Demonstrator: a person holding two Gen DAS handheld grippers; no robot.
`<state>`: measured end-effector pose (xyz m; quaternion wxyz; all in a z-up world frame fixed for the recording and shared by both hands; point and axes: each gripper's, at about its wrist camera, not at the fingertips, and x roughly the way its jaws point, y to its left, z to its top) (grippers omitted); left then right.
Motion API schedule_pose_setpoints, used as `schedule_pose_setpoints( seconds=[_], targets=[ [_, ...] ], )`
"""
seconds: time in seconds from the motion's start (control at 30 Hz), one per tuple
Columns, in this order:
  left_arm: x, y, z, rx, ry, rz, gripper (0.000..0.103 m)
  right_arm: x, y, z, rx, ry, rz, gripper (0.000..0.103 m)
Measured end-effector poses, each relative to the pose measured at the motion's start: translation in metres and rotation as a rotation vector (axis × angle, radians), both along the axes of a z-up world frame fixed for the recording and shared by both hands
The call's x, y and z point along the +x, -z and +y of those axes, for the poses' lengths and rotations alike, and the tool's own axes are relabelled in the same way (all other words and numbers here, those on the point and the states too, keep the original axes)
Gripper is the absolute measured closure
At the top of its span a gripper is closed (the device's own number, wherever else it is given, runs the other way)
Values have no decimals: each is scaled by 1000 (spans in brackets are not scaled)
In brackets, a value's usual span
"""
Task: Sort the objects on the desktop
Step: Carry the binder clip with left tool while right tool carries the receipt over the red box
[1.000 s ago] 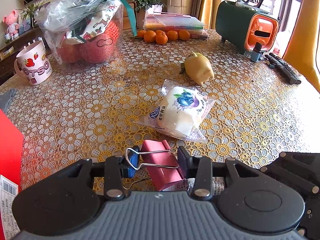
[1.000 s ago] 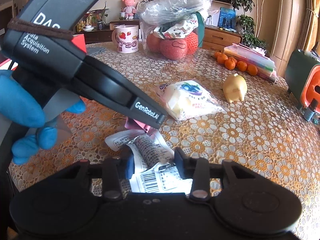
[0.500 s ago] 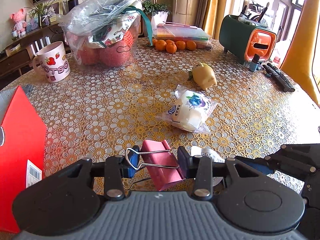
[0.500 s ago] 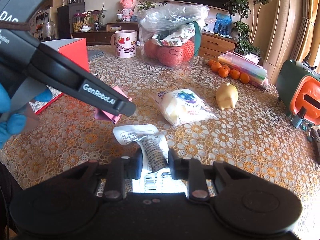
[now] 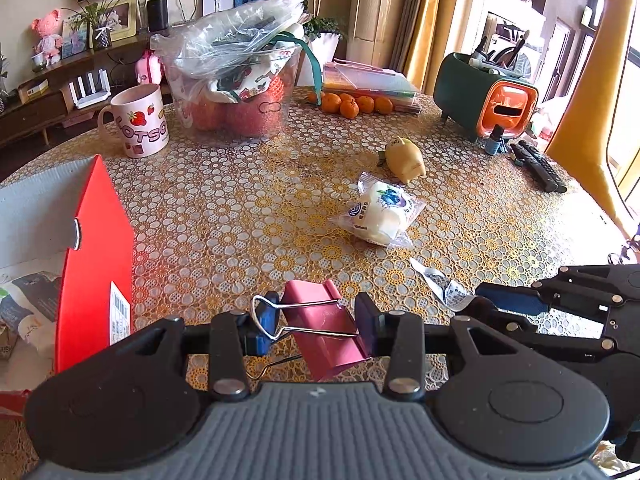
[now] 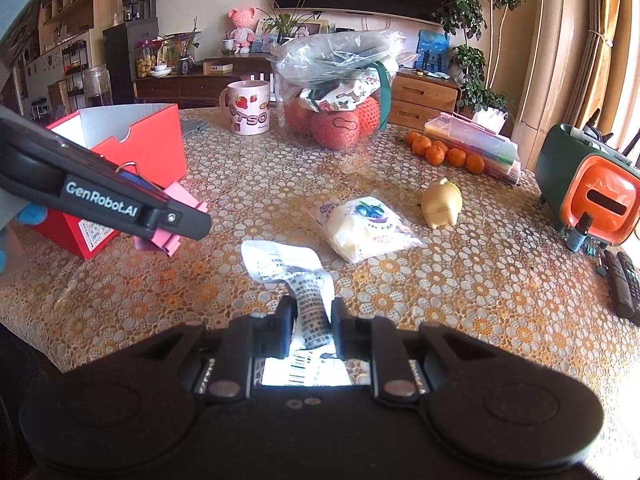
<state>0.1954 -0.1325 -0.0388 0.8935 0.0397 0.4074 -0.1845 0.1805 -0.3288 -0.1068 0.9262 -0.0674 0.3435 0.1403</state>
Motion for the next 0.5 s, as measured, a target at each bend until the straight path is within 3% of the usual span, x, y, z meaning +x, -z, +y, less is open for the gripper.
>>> schedule_pose_setpoints(
  seconds=[0.5],
  targets=[
    [-38, -38, 64, -33, -32, -35, 63, -26, -48, 39, 39, -38, -46, 85]
  ],
)
